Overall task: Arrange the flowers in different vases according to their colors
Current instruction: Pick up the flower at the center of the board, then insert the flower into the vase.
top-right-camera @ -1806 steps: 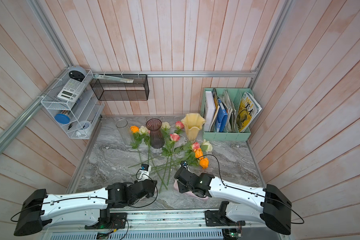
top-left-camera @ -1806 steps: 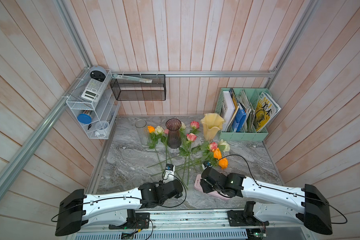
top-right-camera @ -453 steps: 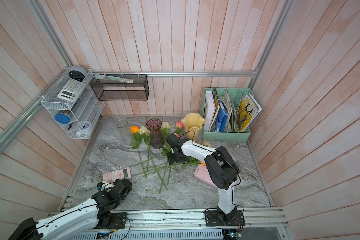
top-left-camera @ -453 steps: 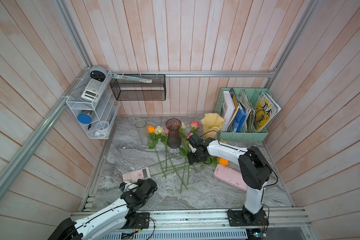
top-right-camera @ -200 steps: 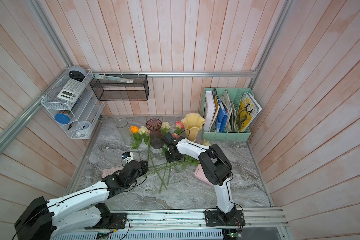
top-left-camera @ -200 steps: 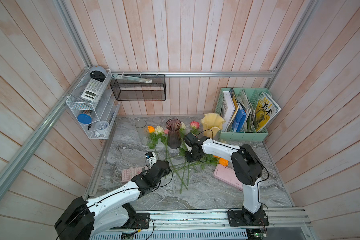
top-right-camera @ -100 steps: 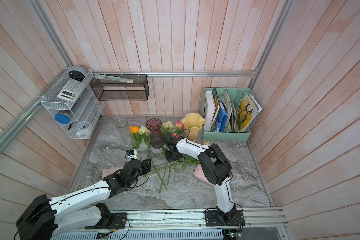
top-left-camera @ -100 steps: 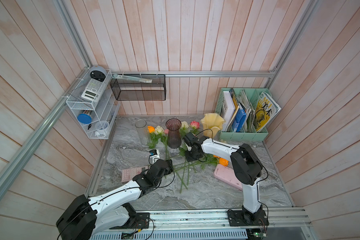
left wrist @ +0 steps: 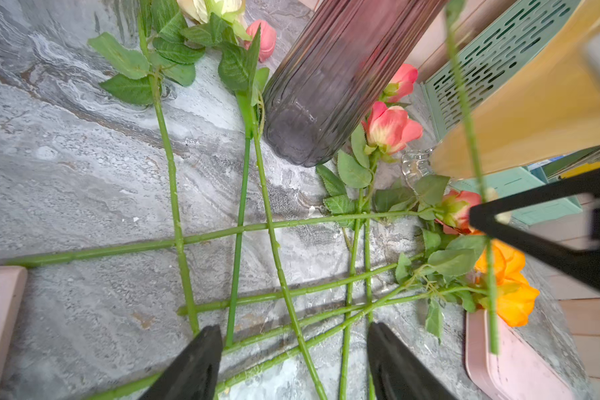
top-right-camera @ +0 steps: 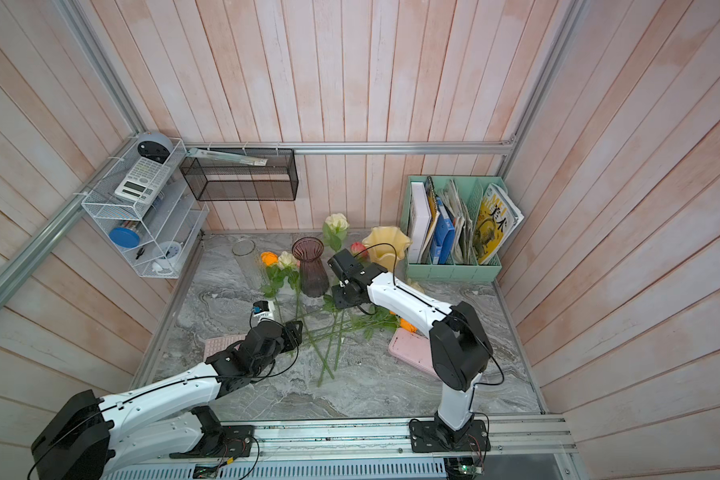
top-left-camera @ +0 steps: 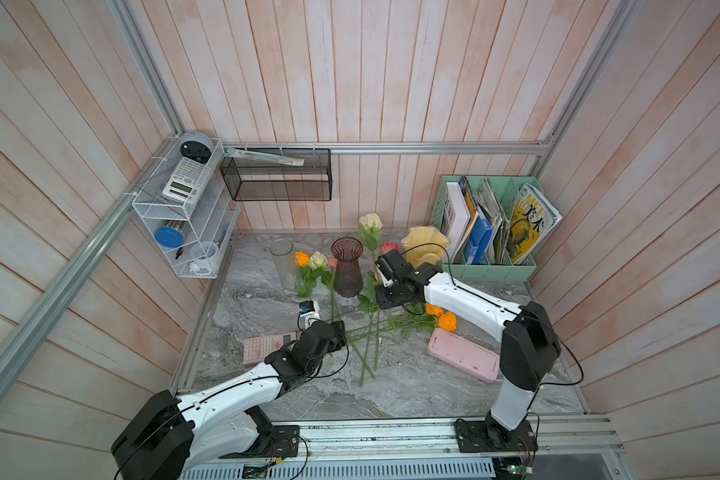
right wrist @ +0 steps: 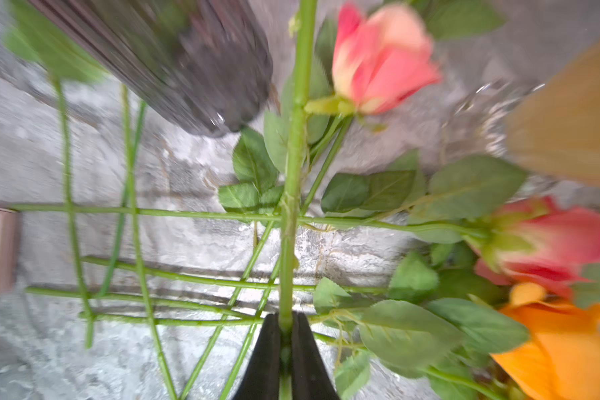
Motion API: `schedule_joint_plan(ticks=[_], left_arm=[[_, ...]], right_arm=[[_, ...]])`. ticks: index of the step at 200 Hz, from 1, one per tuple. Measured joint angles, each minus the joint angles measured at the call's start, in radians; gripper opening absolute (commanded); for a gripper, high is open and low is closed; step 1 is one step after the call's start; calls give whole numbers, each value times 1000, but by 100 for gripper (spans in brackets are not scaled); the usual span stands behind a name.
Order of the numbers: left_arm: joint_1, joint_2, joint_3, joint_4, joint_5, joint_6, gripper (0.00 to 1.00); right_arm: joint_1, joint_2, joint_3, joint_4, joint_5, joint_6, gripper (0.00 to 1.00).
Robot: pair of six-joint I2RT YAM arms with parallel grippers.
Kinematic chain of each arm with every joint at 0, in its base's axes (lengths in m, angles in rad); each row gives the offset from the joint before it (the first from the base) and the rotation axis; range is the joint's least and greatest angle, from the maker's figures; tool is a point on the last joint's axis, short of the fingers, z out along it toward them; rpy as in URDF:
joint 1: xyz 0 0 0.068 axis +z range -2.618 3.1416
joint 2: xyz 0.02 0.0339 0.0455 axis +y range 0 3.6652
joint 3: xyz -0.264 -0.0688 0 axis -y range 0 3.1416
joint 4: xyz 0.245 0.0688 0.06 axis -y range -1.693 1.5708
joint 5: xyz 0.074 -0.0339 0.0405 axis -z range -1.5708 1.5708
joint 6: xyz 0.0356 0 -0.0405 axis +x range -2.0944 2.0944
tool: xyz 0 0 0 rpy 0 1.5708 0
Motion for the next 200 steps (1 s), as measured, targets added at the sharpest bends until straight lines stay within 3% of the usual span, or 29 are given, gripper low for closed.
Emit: schedule_joint_plan(ticks=[58,97,128,200], left_arm=[[0,0,-3,22,16,3,72],[0,2,-4,34,34,13,72],[0,8,-4,46,43,15,72],[0,43,-4,75,60,18,72]], right_arm=[[0,-272,-93,120,98,-28,0],[0,-355,-93,258,128,-120,0],[-22,-382,-80,388,199,-222,0],[-229,-293,-78,741,301,-343,0]])
